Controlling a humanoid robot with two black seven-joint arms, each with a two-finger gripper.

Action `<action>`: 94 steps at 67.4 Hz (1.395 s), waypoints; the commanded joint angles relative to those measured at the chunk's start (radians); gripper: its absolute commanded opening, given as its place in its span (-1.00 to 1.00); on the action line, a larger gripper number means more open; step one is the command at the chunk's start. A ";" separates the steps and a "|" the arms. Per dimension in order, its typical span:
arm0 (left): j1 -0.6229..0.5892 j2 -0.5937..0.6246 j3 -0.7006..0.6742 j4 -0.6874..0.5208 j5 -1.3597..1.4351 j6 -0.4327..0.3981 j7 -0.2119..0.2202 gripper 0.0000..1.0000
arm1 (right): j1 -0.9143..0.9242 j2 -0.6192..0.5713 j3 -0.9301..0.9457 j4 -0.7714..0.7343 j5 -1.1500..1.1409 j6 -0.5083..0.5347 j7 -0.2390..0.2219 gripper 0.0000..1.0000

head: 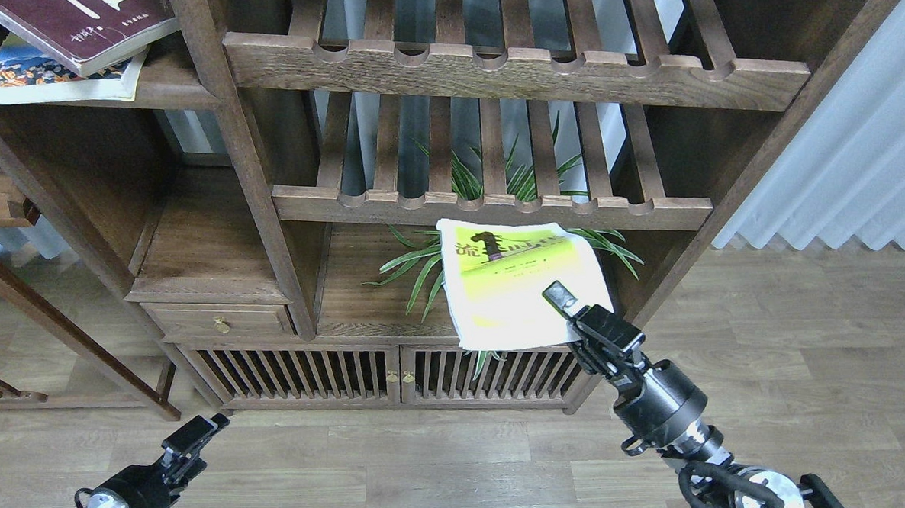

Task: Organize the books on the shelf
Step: 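Pull the yellow-green book out and lower it with the right gripper, then grasp the yellow-green book with the left gripper from the right gripper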

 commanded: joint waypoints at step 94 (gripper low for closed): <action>0.006 -0.136 -0.107 -0.344 0.009 0.000 0.015 0.82 | 0.066 0.013 -0.067 -0.144 -0.042 0.000 0.000 -0.95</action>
